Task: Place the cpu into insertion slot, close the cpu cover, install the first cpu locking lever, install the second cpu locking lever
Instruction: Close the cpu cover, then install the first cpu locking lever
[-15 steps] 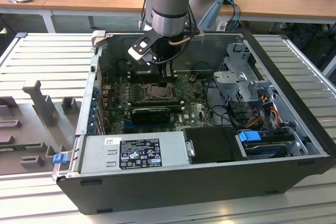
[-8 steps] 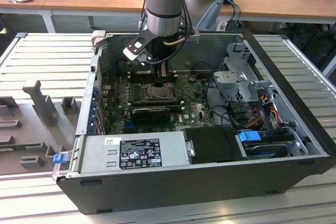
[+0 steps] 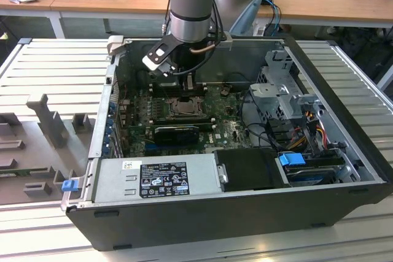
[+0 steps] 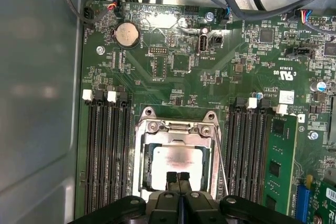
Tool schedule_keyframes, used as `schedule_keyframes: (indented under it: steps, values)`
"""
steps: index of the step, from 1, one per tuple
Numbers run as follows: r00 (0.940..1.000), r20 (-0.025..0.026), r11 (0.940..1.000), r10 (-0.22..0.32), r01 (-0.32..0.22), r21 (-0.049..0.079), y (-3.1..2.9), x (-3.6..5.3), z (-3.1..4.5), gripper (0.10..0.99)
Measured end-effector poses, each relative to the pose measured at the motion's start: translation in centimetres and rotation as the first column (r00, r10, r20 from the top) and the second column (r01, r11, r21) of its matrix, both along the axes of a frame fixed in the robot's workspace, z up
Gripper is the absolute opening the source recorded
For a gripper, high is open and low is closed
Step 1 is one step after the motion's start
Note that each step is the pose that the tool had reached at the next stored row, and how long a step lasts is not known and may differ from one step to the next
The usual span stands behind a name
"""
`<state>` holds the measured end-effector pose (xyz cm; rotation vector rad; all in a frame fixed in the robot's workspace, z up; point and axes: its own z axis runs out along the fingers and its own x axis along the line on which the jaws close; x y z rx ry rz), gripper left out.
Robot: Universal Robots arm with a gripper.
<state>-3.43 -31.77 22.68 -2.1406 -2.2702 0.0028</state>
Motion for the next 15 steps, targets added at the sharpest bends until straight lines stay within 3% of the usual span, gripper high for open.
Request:
schedule_keyframes:
  steps: [5, 10, 13, 14, 15]
  values:
    - [1.0, 0.0, 1.0, 0.0, 0.0, 0.0, 0.0, -0.14, 0.23, 0.106]
    - [1.0, 0.0, 1.0, 0.0, 0.0, 0.0, 0.0, -0.14, 1.44, 0.106]
    - [1.0, 0.0004, 1.0, 0.0, 0.0, 0.0, 0.0, -0.14, 2.88, 0.106]
    - [0.9999, 0.0117, 1.0, 0.0, 0.0, 0.0, 0.0, -0.16, 4.32, 0.106]
    - [0.9998, 0.0192, 1.0, 0.001, -0.001, 0.0, 0.0, -0.19, 4.55, 0.106]
